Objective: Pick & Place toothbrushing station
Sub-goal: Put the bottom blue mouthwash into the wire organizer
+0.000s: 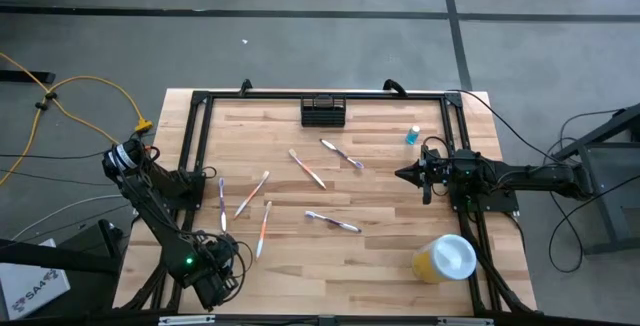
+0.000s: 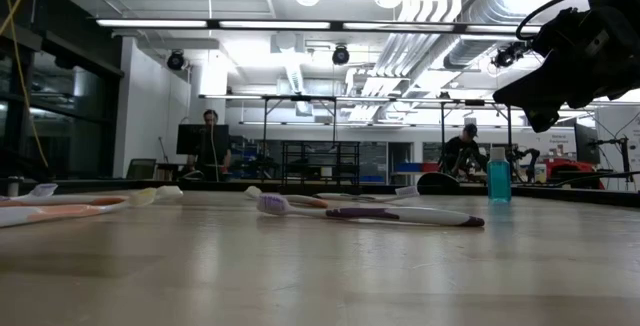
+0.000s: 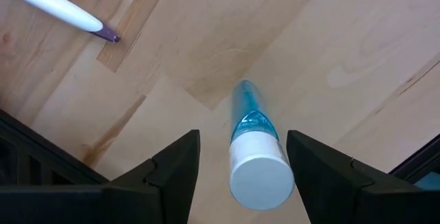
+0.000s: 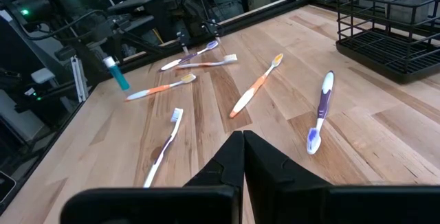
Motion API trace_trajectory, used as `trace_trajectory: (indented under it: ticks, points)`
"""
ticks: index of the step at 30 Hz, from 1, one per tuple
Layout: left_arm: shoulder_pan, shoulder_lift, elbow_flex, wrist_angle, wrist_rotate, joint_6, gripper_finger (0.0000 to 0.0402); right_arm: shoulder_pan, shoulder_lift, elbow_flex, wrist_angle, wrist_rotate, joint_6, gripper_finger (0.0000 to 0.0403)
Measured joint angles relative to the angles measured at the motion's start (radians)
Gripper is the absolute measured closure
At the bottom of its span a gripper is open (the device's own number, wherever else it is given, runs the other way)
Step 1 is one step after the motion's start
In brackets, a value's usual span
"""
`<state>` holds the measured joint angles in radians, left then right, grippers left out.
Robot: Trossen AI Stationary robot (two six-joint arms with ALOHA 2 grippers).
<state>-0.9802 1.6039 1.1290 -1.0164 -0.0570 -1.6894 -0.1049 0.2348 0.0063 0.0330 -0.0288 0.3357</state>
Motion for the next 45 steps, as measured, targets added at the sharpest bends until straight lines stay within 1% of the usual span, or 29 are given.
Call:
trace_trajectory:
  ticks: [4,7,15,18,29,35,37,41,45]
  points:
    - [0.0,0.0,0.0,0.0,0.0,-0.008,0.0194,0.0,0.0,0.0,0.0,0.0,0.0,0.0401]
    - [0.0,0.0,0.0,0.0,0.0,-0.008,0.0206,0.0,0.0,0.0,0.0,0.0,0.0,0.0401]
    - [0.0,0.0,0.0,0.0,0.0,-0.014,0.0289,0.0,0.0,0.0,0.0,0.0,0.0,0.0401]
    - [0.0,0.0,0.0,0.0,0.001,-0.026,0.0312,0.0,0.0,0.0,0.0,0.0,0.0,0.0401]
    - [0.003,-0.003,0.0,0.0,0.004,-0.011,0.0313,0.0,0.0,0.0,0.0,0.0,0.0,0.0401]
    - [0.032,-0.047,0.0,-0.011,0.005,0.034,0.0313,0.0,0.0,0.0,0.0,0.0,0.0,0.0401]
    - [0.051,-0.065,0.0,-0.026,0.003,0.058,0.0313,0.0,0.0,0.0,0.0,0.0,0.0,0.0401]
    - [0.113,-0.111,0.0,-0.078,0.002,0.154,0.0313,0.0,0.0,0.0,0.0,0.0,0.0,0.0401]
    - [0.223,-0.177,0.0,-0.14,0.0,0.29,0.0313,0.0,0.0,0.0,0.0,0.0,0.0,0.0401]
